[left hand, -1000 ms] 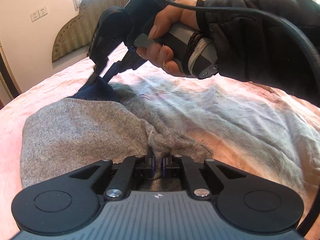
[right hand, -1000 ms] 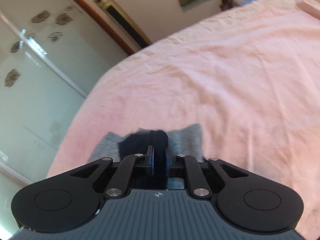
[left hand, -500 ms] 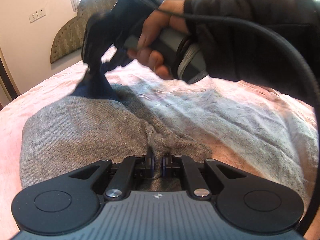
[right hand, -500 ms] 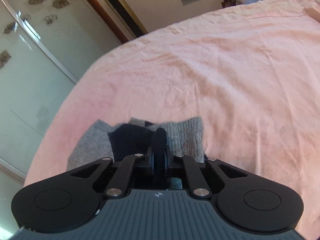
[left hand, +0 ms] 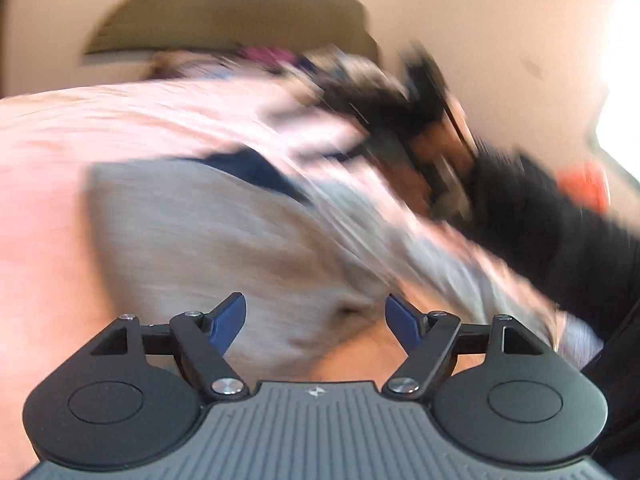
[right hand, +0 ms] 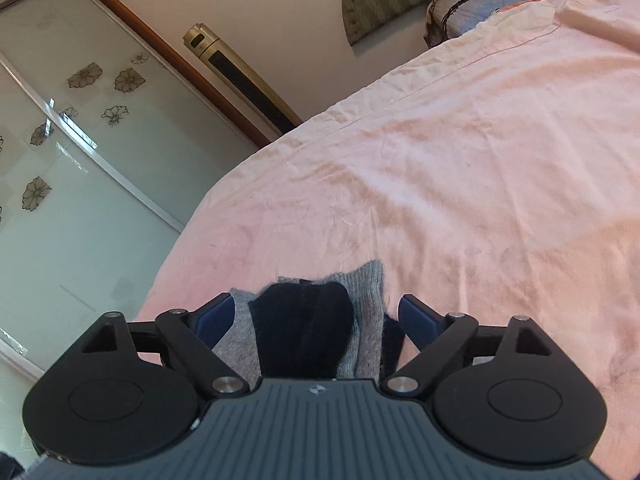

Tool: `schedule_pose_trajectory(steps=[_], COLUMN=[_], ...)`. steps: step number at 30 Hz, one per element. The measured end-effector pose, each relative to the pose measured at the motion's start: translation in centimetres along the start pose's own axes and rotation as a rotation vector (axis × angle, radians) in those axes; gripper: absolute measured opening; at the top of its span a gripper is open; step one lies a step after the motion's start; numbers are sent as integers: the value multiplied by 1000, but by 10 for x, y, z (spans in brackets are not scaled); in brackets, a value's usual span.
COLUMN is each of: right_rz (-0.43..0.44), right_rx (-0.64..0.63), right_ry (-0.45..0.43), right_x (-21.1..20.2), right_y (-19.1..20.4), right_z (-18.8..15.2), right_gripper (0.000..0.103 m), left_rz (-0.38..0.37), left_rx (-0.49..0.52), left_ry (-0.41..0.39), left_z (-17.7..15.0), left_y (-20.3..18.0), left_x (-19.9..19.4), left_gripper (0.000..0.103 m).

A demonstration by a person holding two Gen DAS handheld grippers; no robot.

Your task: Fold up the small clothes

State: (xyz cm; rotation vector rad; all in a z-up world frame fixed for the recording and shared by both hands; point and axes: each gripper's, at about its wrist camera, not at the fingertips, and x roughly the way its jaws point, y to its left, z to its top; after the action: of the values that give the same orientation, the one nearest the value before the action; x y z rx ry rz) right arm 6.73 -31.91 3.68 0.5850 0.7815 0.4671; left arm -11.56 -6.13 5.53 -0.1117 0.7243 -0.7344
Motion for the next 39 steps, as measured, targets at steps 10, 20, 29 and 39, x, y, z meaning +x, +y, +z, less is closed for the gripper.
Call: schedule_pose_trajectory(steps=[10,20,29,39], right_rz=[33,70,201,84], right_rx=[105,148,67,179], right_ry=[107,159,116,96], right_x=[35,53,68,91], right_y=[-16,-18,48,19], right_z=[-12,-22,-4,-4], right_gripper=[88,28,26,59], left_rz=[-35,12,93,155], left_rx=[-773,-693,-592,-721], left_ry=[-77,13,-102,-154], left_z=[40,60,106,46], left_y=[176,171,202,209], left_x=[53,96,39,-5], left_gripper=[79,32,14,93])
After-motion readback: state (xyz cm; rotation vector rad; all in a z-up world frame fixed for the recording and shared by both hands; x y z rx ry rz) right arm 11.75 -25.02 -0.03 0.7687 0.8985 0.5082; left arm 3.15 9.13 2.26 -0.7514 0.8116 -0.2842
